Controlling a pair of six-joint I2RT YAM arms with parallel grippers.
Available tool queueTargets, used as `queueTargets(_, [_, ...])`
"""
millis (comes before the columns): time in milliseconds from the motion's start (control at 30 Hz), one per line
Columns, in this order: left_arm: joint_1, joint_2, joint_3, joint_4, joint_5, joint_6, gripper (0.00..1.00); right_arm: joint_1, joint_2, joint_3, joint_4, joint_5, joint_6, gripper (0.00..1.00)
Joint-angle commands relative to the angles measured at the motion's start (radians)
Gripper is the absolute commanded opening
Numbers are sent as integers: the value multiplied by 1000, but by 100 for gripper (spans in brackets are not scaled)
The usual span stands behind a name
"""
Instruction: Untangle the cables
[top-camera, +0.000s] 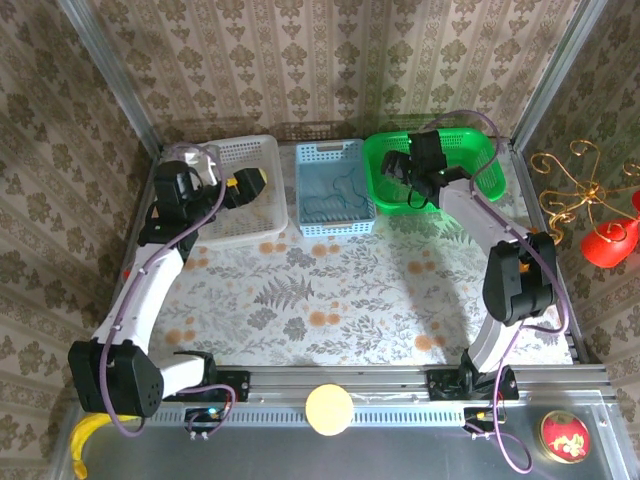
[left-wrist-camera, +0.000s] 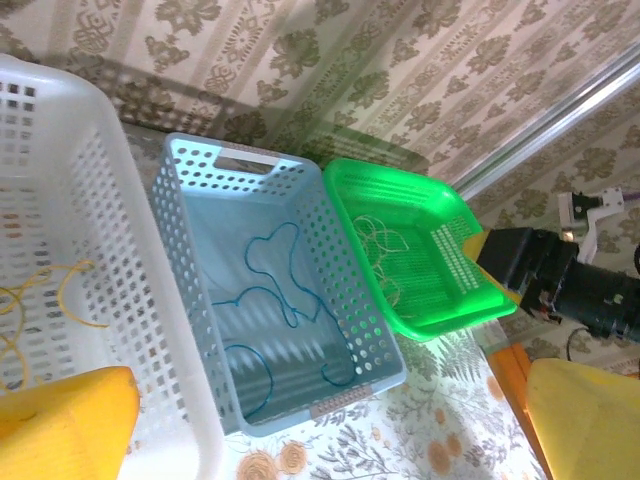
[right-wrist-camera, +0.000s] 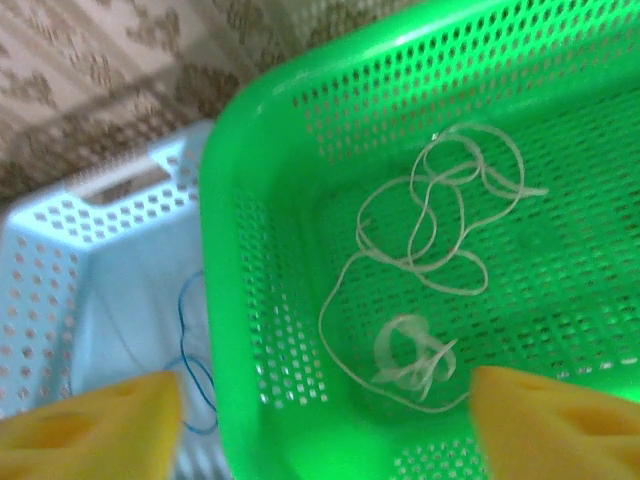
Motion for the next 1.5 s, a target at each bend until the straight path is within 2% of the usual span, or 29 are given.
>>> queueTargets(0, [31, -12, 44, -39, -41, 47, 100, 27, -105, -28, 4, -83, -70, 100])
queueTargets(167, [137, -86, -54, -32, -219, 95, 100, 94, -312, -245, 69, -156, -147, 100])
queueTargets(233, [189, -141, -148, 36, -302, 152, 100, 122, -382, -336, 62, -81, -155, 100])
queueTargets(300, [213, -200, -256, 119, -371, 253, 100, 126, -444, -459, 112, -63, -192, 100])
queueTargets(400, [222, -267, -413, 199, -512, 368, 100, 109, -502, -600, 154, 73, -234, 100])
queueTargets(467, [225, -254, -491, 266, -550, 436, 100, 97, -516, -673, 182, 191, -309, 100])
queueTargets(567, [225, -152, -604, 444, -591, 497, 100, 79, -509, -764, 279, 338, -403, 100])
queueTargets(633, [225, -59, -649, 571, -577, 528, 100, 52, -494, -871, 482, 369, -460, 100])
queueTargets(733, [231, 94, -690, 787, -564, 512, 100, -18, -443, -1013, 846, 281, -501, 100])
queueTargets(767, [233, 117, -680, 815, -548, 497, 100, -41, -444, -997, 808, 251, -497, 100])
queueTargets(867, [234, 255, -679, 1004, -486, 500, 100, -134, -394, -1061, 1051, 95, -505, 100])
queueTargets(933, [204, 281, -657, 971, -445, 543, 100, -208, -264, -1086, 1199, -32, -468, 100])
queueTargets(967, [188, 303, -657, 1004, -459, 559, 100, -220, -171, -1111, 1386, -65, -466, 100])
queueTargets(1000, [189, 347, -674, 1078, -451, 561, 100, -233, -197, -1096, 1327, -99, -464, 100])
queueTargets(1033, [190, 382, -691, 1154, -460, 562, 100, -248, -242, -1041, 1123, -135, -463, 100])
queueTargets(1100, [184, 353, -670, 1057, -465, 562, 100, -251, -201, -1029, 1185, -124, -454, 100])
queueTargets(1133, [187, 368, -659, 1065, -447, 572, 100, -246, -222, -1020, 1122, -94, -447, 100])
queueTargets(1333, [153, 363, -630, 1001, -498, 599, 100, -209, -222, -1030, 1148, -33, -475, 100])
queueTargets(1467, [151, 364, -628, 999, -505, 601, 100, -238, -211, -1009, 1121, -90, -455, 100])
